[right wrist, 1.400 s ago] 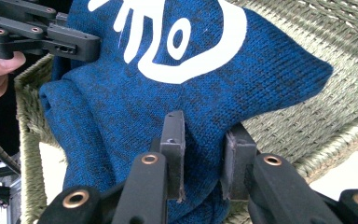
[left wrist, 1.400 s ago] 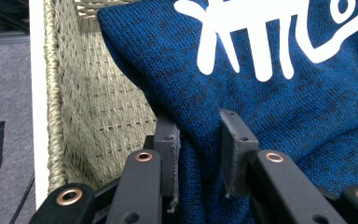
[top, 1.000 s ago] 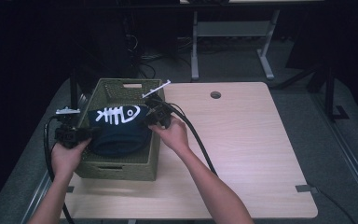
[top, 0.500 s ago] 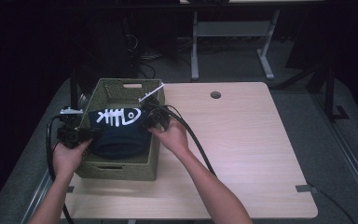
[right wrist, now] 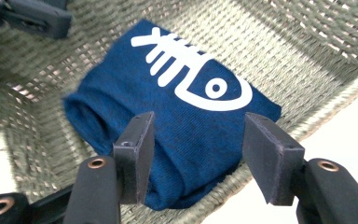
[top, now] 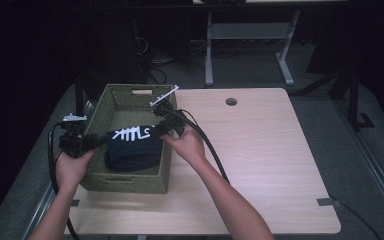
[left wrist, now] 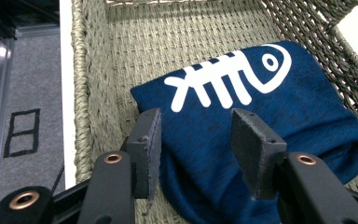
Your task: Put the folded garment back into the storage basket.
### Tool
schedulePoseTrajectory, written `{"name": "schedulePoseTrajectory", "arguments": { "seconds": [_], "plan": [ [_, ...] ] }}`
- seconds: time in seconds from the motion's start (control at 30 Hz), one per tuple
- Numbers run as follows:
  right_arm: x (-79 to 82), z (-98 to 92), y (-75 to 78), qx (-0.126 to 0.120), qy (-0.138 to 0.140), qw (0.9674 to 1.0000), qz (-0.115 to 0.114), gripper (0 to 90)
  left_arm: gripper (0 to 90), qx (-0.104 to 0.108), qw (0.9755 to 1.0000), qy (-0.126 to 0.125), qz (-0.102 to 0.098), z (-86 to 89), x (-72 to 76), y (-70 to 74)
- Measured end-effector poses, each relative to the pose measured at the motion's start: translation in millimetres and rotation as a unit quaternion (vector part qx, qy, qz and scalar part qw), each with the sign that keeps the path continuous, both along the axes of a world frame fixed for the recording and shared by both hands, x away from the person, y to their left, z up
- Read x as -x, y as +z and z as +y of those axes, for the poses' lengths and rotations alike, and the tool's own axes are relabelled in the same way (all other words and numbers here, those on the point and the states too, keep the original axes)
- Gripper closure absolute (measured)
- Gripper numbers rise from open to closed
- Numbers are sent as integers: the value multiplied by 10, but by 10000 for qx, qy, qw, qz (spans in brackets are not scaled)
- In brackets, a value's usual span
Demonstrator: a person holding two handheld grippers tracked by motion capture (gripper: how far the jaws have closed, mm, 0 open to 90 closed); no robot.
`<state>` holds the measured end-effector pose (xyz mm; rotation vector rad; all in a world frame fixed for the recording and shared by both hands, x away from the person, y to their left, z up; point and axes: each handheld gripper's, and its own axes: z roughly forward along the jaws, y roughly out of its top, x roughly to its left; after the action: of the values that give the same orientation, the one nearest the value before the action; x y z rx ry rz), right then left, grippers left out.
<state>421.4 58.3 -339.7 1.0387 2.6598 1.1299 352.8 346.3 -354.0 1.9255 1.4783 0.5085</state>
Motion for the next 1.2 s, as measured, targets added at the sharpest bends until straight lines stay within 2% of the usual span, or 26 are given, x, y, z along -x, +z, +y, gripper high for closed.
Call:
{"name": "schedulePoseTrajectory", "arguments": {
  "seconds": [0.07,0.2,0.33,0.37,0.63,0.83,1.2],
  "plan": [
    [1,-48,36,-65,-14,10000,12,439,531,10,10000,-35,-87,-16,30,21],
    [-6,-168,85,-377,5,9993,74,437,524,65,9998,-93,-177,-34,65,63],
    [1,-274,143,-593,41,9981,132,434,511,191,9992,-180,-288,-76,81,104],
    [-3,-299,148,-635,55,9979,124,432,511,269,9989,-211,-321,-97,87,116],
    [-11,-558,220,-894,34,9959,126,420,473,415,9968,-388,-563,-239,128,223],
    [-2,-738,260,-949,-15,9954,92,405,438,484,9950,-520,-708,-362,150,291],
    [14,-1083,306,-1033,-125,9945,100,380,392,547,9926,-726,-799,-560,157,345]
  ]
}}
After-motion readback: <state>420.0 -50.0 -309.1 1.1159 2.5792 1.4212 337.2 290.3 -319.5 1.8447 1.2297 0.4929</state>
